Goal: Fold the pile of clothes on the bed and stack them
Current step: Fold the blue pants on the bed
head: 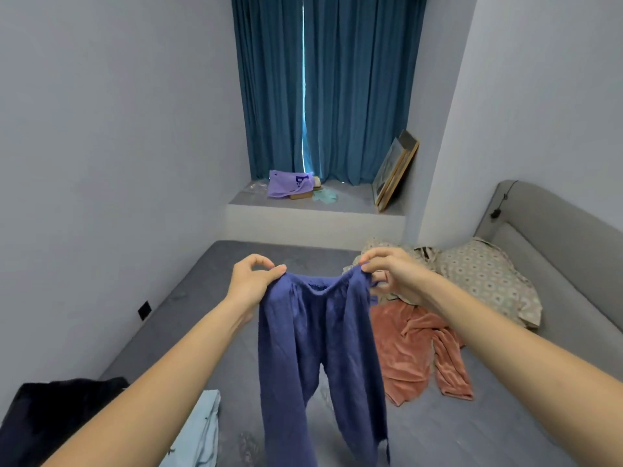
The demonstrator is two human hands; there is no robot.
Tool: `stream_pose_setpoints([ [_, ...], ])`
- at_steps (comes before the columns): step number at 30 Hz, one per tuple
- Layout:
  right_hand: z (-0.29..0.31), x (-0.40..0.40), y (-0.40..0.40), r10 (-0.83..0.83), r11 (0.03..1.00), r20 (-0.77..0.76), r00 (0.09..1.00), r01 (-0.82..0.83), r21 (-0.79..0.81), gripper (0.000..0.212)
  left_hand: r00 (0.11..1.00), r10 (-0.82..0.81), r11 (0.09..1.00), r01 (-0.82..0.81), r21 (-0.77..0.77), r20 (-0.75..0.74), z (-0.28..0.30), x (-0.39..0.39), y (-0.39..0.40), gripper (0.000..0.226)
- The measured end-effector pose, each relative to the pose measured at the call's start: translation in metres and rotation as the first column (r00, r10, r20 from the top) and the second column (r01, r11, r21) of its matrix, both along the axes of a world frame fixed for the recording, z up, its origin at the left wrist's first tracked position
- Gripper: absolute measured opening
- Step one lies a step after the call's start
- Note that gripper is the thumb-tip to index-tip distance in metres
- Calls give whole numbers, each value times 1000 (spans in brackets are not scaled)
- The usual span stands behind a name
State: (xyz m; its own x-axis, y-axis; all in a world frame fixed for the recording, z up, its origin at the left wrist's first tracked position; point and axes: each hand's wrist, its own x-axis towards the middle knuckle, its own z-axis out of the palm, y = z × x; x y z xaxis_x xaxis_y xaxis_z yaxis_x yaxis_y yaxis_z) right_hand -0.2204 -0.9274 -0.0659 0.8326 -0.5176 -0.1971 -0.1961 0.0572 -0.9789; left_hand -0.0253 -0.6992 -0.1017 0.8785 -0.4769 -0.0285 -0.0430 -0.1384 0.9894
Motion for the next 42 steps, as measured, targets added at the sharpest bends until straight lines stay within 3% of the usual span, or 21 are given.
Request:
stream_pose_setpoints([
  [6, -18, 11, 25, 174, 984, 12, 985, -173, -35, 35, 982, -161, 987, 160, 22, 100, -17, -17, 5, 20],
  [11, -24, 25, 45, 165, 911, -17, 986, -159, -380, 17, 946, -238, 969, 246, -7, 218, -14, -34, 1, 22],
  [14, -24, 33, 56, 177, 789, -30, 984, -160, -594, 5, 923, -283, 954, 298, -18, 262, -10, -41, 0, 21],
  [16, -25, 38, 60, 163, 702, -15, 987, -127, -701, 9, 900, -317, 942, 337, -14, 298, -9, -43, 1, 19],
  [21, -22, 41, 64, 152, 687, -24, 988, -123, -716, 11, 883, -373, 911, 407, -69, 284, -8, -44, 8, 7],
  [23, -22, 40, 66, 150, 685, -20, 988, -119, -718, 13, 870, -388, 900, 429, -78, 305, -7, -45, 9, 12],
  [29, -27, 36, 68, 168, 696, 1, 986, -118, -708, 12, 826, -379, 911, 411, 14, 417, -10, -43, 6, 8],
  [34, -37, 18, 68, 280, 684, -96, 955, -268, -679, 9, 834, -342, 927, 374, 12, 433, -11, -42, 8, 12],
  [39, -40, -2, 61, 282, 559, -206, 937, -335, -758, 17, 819, -359, 918, 396, 13, 448, -1, -33, 19, 13],
  [42, -31, -4, 53, 272, 371, -278, 921, -367, -853, 18, 792, -391, 912, 404, 78, 470, -4, -31, 25, 16],
])
